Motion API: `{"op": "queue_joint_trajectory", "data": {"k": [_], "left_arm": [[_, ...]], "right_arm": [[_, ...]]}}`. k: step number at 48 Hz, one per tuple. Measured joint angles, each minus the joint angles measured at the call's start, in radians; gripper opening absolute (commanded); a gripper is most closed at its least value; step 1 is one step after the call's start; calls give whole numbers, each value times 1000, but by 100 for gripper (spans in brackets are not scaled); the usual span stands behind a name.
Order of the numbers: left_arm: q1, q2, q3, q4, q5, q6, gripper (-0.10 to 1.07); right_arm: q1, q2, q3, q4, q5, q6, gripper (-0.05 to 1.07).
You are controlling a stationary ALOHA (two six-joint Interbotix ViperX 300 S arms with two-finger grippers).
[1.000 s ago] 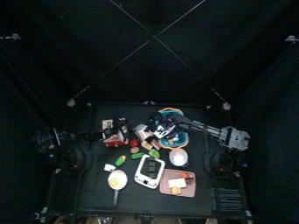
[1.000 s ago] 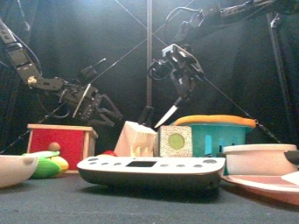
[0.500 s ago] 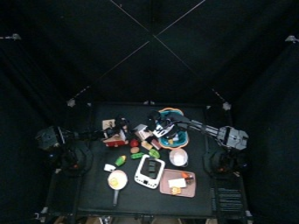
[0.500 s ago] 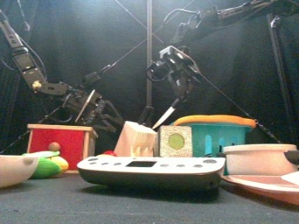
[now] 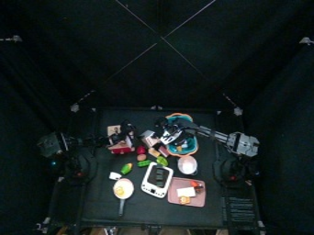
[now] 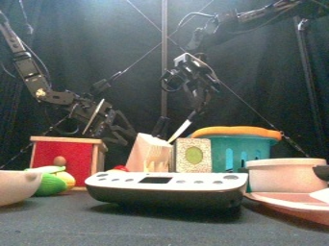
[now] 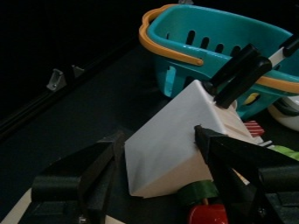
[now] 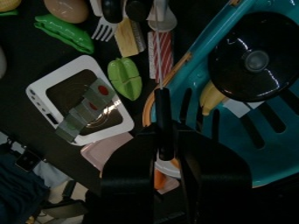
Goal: Drop cleaver on plate
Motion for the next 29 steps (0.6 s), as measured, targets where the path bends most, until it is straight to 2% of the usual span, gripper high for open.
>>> {"op": "queue_joint_trajectory", "data": {"k": [13, 29], "left_arm": [[0, -2, 0, 0, 0, 0, 98], [0, 0, 0, 0, 0, 0, 98]], "right_arm": [[0, 20, -6, 0, 0, -15, 51], [2, 71, -63, -9, -3, -46, 52]]}}
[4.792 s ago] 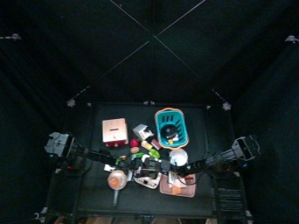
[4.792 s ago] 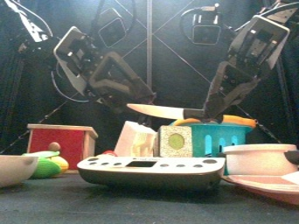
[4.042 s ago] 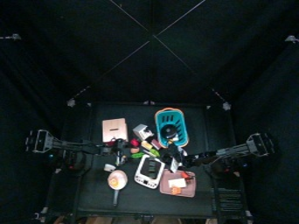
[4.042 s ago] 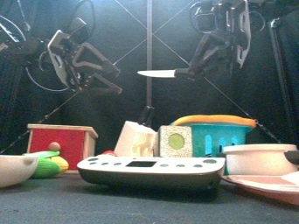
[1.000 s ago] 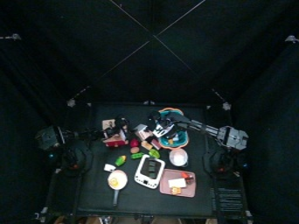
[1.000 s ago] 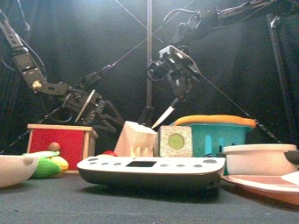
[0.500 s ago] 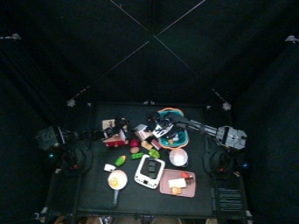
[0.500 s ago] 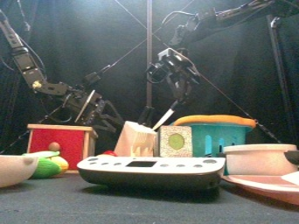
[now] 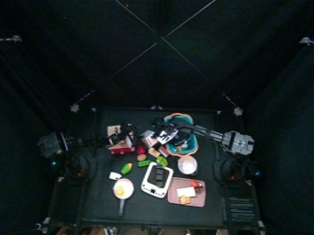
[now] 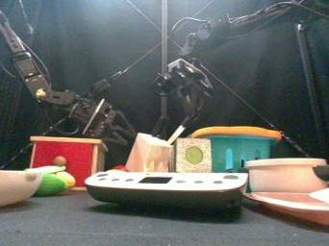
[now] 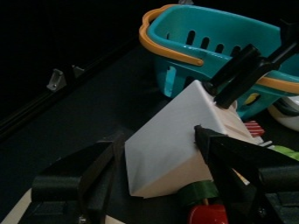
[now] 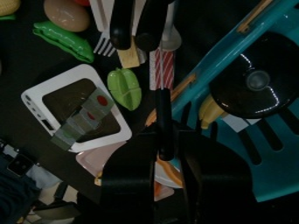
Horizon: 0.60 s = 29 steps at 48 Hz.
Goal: Drop cleaver on plate
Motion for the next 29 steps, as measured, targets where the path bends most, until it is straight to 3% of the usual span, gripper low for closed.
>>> {"op": "queue_joint_trajectory", "data": {"k": [13, 29], "left_arm": [[0, -2, 0, 0, 0, 0, 98], [0, -2, 0, 0, 0, 0, 98]], "right_arm": [[-2, 9, -20, -14, -49, -3, 57], [-2, 9, -20, -17, -109, -6, 82]]}}
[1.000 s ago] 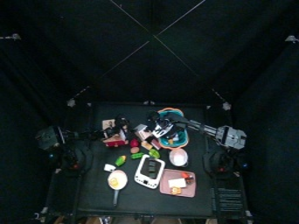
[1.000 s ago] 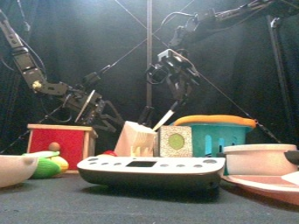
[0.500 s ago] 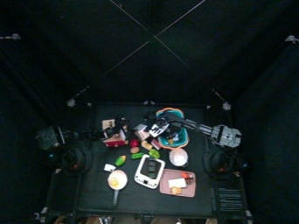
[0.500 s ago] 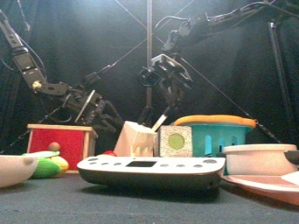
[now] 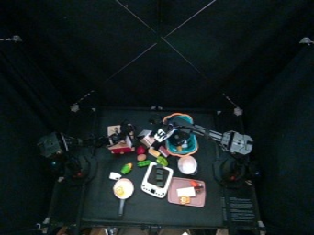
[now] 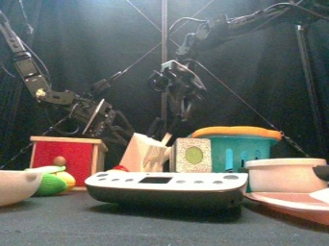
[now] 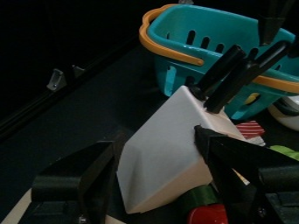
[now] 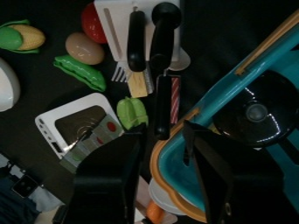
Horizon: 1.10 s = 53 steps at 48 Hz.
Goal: Drop cleaver on plate
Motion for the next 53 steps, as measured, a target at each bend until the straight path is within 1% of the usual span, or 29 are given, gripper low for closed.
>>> {"op": "queue_joint_trajectory", "data": {"k": [13, 17, 25, 33, 53], "left_arm": [[-2, 3, 0, 0, 2, -2, 98], [-2, 17, -5, 2, 2, -2, 98], [-3, 61, -38, 2, 0, 5, 98], [-3, 86, -61, 5, -5, 5, 98], [-3, 86, -61, 6, -3, 5, 98]], "right_arm": [[2, 2, 0, 0, -9, 2, 83], [2, 2, 0, 3, -20, 2, 83], [8, 2, 0, 12, -34, 3, 83], [20, 2, 0, 20, -49, 3, 83], [55, 0, 9, 40, -51, 11, 83]]}}
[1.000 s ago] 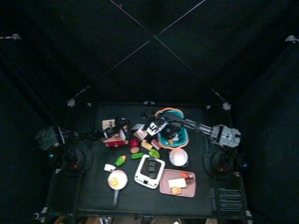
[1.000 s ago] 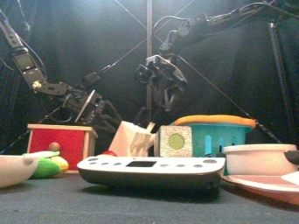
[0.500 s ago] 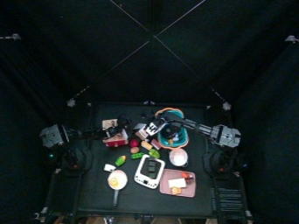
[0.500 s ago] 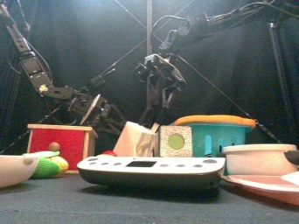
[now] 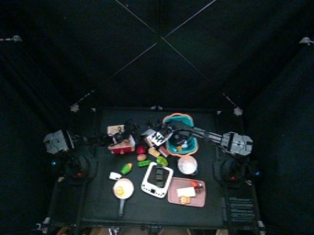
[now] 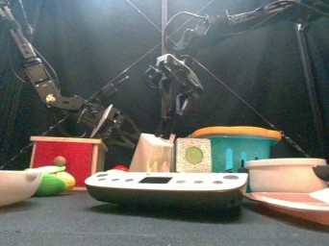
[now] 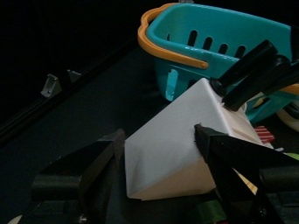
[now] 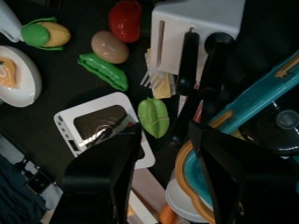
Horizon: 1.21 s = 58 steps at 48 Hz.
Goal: Drop cleaver on plate
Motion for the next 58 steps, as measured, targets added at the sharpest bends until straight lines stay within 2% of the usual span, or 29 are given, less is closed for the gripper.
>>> {"op": "queue_joint_trajectory", "data": {"k": [19, 42, 49, 58], "left_arm": [[2, -5, 3, 0, 0, 0, 98], [2, -21, 18, 0, 5, 2, 97], [3, -89, 66, 11, 5, -3, 97], [0, -209, 123, 46, 5, -3, 97]], "right_arm": [[25, -87, 15, -21, 25, 6, 83], [37, -103, 115, -23, 29, 6, 83], [83, -160, 178, -26, 29, 28, 83], [179, -270, 288, -32, -58, 146, 83]]}}
